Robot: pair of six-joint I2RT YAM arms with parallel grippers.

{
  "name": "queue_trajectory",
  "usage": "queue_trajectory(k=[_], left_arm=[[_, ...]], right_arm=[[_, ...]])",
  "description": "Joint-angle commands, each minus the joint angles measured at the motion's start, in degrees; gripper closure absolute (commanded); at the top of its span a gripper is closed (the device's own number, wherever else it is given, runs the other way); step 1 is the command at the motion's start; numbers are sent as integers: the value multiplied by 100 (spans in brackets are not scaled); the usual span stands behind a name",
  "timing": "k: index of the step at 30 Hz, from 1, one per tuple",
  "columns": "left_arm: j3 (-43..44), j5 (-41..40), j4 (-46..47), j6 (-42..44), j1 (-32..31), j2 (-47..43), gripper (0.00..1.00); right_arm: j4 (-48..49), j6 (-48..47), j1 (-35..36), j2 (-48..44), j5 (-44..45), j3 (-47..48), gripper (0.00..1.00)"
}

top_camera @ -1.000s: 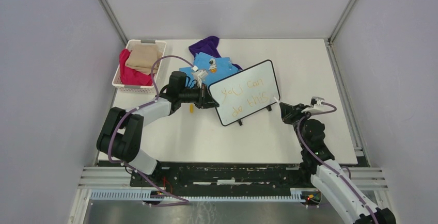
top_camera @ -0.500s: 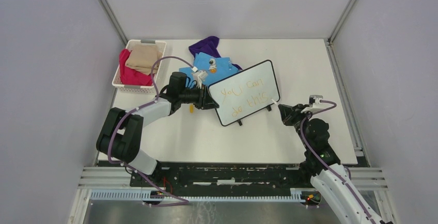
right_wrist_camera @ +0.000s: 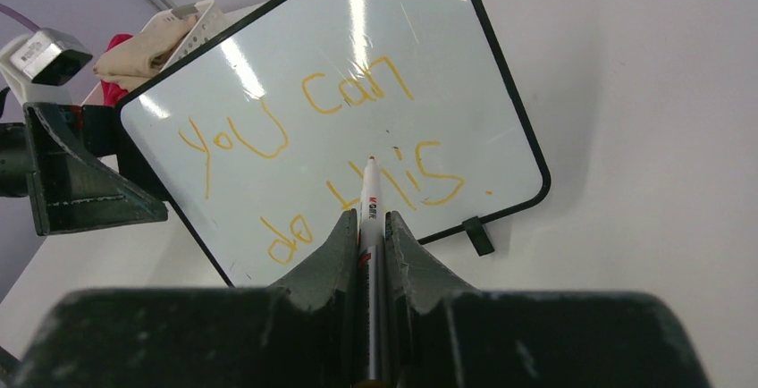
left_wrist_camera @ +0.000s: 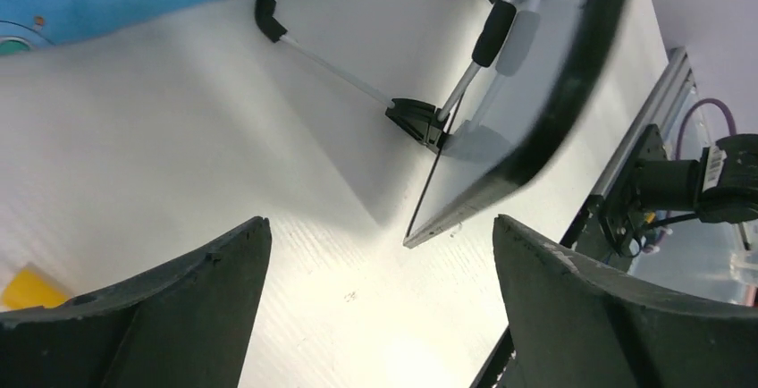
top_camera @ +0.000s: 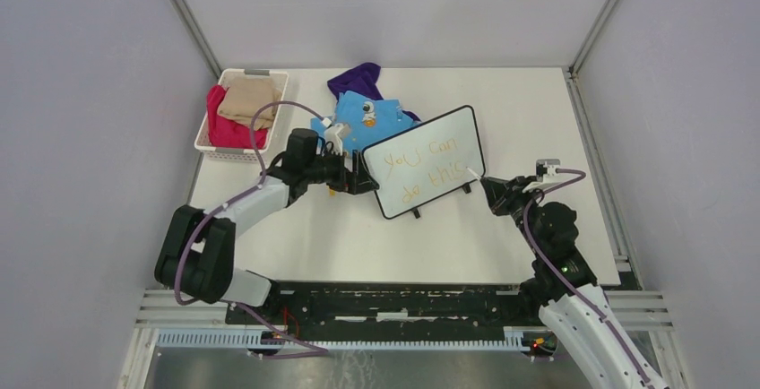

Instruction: Write a sentence on the whiteboard

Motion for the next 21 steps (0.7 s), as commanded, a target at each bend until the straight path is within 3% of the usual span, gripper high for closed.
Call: queue_trajectory(k=[1, 8, 16, 21], left_arm=[[189, -920, -800, -269, 11, -869, 0], [426, -3923, -2574, -669, 38, -2799, 0], [679, -5084, -3396, -1165, 41, -3777, 0], [461, -5271, -3168, -1411, 39, -4030, 0]], right_arm=[[-89, -314, 75, -47, -224, 491, 100], [-252, -733, 236, -78, -528, 1169, 100], [-528, -1201, 589, 448, -575, 2088, 100], [-523, -1468, 853, 906, -311, 2304, 100]])
